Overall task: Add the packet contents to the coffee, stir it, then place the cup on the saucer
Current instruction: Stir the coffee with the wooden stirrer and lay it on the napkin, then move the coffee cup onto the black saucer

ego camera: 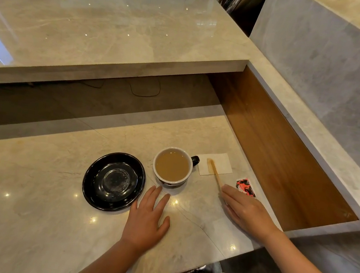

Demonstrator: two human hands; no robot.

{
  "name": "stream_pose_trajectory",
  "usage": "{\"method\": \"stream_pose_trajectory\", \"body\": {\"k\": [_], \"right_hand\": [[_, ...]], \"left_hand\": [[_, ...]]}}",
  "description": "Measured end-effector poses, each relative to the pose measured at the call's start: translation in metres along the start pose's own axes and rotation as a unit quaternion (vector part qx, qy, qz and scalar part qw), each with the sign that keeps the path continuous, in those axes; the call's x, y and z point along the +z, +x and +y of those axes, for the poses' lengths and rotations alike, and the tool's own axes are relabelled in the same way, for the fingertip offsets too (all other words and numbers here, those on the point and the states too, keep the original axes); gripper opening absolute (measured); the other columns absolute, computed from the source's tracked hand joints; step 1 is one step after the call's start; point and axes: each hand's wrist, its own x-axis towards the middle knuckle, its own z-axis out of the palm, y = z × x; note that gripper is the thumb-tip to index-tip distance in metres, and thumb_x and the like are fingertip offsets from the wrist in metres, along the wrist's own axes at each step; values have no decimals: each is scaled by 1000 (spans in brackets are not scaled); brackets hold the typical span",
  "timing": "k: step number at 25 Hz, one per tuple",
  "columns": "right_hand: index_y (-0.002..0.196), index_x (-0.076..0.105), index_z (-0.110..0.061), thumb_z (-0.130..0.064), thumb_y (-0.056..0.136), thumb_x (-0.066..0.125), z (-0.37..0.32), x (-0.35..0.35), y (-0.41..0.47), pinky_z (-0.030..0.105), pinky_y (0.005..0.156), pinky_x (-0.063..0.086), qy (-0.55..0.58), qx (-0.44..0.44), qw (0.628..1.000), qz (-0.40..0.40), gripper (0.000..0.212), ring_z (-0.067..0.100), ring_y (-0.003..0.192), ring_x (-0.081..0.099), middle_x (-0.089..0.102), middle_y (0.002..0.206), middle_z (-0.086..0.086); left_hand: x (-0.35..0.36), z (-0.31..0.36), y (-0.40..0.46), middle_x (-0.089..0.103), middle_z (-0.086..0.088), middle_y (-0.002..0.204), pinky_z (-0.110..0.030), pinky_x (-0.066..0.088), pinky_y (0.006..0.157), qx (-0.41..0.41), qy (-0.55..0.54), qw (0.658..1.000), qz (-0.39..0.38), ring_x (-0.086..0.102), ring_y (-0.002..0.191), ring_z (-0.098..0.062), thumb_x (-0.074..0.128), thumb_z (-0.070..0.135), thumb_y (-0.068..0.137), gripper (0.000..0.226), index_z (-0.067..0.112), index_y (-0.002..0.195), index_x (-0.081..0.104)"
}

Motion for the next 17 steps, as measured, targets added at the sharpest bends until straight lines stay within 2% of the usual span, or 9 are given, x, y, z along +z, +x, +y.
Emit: {"method": "stream_pose_trajectory", "body": {"k": [3, 6, 9, 11, 13, 17], "right_hand": [[113, 65, -11, -32, 91, 43, 0, 7, -5, 25, 80, 55, -2, 18, 999, -39, 38, 18, 100, 68, 67, 119, 7], [113, 64, -12, -44, 96, 26, -4, 7, -7, 24, 85, 52, -2, 40, 998, -54, 53, 17, 106, 65, 66, 121, 6], [114, 64, -11, -49, 95, 21, -6, 8, -5, 26, 94, 46, 3, 65, 996, -64, 60, 17, 113, 61, 66, 122, 6], [114, 63, -13, -49, 95, 23, -7, 8, -5, 35, 98, 49, 10, 73, 994, -77, 58, 18, 118, 58, 65, 123, 6], [113, 63, -14, -46, 95, 29, -11, 7, -3, 39, 94, 52, 8, 72, 995, -63, 50, 20, 118, 57, 65, 122, 6], [112, 63, -15, -40, 87, 50, -33, -3, 23, 40, 90, 52, 15, 71, 997, 37, 38, 24, 110, 60, 67, 118, 7]], "left_hand": [[-1, 1, 1, 40, -8, 145, -55, 32, 97, 0, -9, 1000, 0, 27, 134, -23, 42, 47, 85, 55, 22, 133, 46], [0, 1, 1, 40, -9, 145, -54, 31, 98, 1, -9, 1000, 4, 26, 135, -23, 42, 47, 85, 55, 21, 133, 46], [0, 1, 0, 40, -9, 145, -53, 31, 98, 1, -3, 1000, 2, 27, 135, -23, 42, 47, 85, 56, 21, 134, 47], [0, 1, 0, 40, -9, 144, -53, 31, 99, 0, 3, 1000, 0, 27, 134, -23, 41, 47, 85, 56, 20, 134, 47], [1, 1, 0, 40, -10, 145, -53, 30, 100, 1, 9, 1000, -3, 27, 134, -24, 41, 46, 85, 57, 19, 135, 47], [2, 0, -2, 34, -10, 148, -53, 27, 104, 7, 19, 1000, -13, 23, 137, -24, 37, 45, 89, 57, 19, 139, 43]]}}
